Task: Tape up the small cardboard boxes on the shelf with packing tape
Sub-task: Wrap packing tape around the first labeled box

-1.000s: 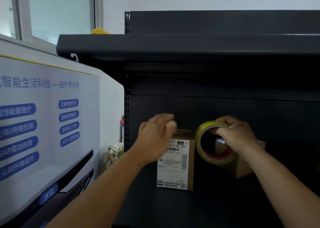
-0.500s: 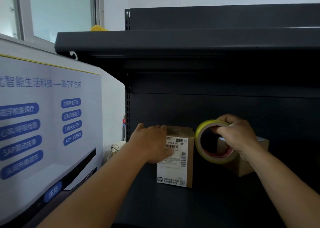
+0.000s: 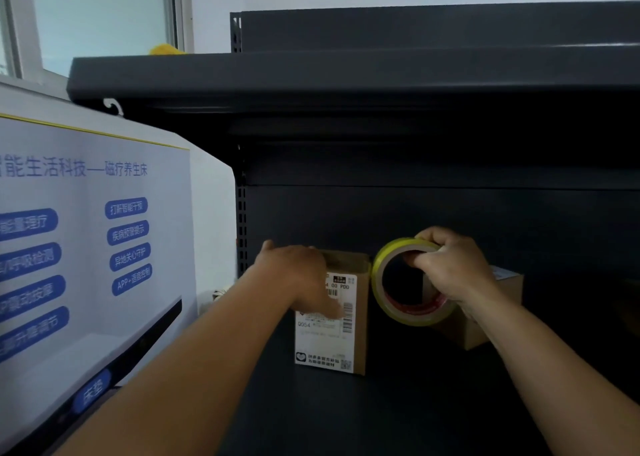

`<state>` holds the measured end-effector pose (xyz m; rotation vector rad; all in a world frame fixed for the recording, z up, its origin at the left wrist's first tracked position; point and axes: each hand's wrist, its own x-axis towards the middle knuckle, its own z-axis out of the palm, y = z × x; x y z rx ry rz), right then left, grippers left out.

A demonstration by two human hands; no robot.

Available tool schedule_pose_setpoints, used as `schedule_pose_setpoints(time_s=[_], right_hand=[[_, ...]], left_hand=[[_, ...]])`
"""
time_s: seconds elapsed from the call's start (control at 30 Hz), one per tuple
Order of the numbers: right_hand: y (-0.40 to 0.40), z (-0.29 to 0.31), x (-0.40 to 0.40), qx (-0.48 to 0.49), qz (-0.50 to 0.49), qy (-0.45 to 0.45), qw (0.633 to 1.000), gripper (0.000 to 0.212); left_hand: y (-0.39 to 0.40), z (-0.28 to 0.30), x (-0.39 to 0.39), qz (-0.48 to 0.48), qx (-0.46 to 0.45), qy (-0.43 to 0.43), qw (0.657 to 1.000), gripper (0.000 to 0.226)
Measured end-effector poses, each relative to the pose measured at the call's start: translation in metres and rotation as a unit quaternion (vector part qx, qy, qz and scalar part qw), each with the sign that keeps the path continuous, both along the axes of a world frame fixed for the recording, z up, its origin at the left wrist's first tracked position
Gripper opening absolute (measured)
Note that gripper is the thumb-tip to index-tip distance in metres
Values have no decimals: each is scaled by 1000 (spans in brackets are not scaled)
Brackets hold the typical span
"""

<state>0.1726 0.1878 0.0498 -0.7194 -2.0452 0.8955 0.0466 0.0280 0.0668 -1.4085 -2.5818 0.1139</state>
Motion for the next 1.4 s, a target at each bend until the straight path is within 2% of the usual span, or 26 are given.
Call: schedule_pose_setpoints(time_s=[0.1, 0.17, 0.3, 0.4, 0.5, 0.6, 0.7, 0.8, 0.97, 1.1, 1.23, 1.33, 1.4], right_hand=[[2, 3, 0, 3, 4, -10, 1000, 12], [1, 6, -1, 2, 9, -18, 1000, 15], [-2, 3, 1, 8, 20, 17, 1000, 17], [-5, -3, 2, -5, 35, 70, 997, 24], [-9, -5, -2, -43, 60, 121, 990, 43], [-18, -2, -14, -99, 95, 196, 971, 51], [-25, -3, -27, -180, 149, 273, 933, 49], [-41, -10, -44, -212, 196, 220, 932, 33], [-57, -16, -63, -175, 197, 136, 955, 3], [-67, -15, -70, -130, 199, 72, 969, 10], [-67, -15, -75, -106, 204, 67, 971, 18], [-54, -10, -71, -120, 173, 101, 972, 25], [-30, -5, -61, -93, 126, 138, 978, 35]], left_hand=[[12, 10, -2, -43, -13, 6, 999, 108], [23, 15, -2, -86, -15, -29, 996, 117], [35, 10, -13, -125, 8, -178, 976, 106], [28, 5, -15, -124, 67, -143, 980, 112], [19, 1, -19, -113, 130, -127, 977, 115], [9, -7, -24, -108, 202, -143, 963, 111], [1, -19, -29, -113, 275, -225, 928, 102], [-3, -38, -35, -129, 322, -314, 884, 109], [-3, -76, -58, -175, 340, -442, 811, 102], [-8, -94, -72, -155, 318, -463, 813, 95], [-18, -95, -64, -152, 314, -453, 821, 91], [-34, -90, -63, -142, 313, -488, 803, 88], [-48, -87, -65, -135, 317, -521, 781, 81]])
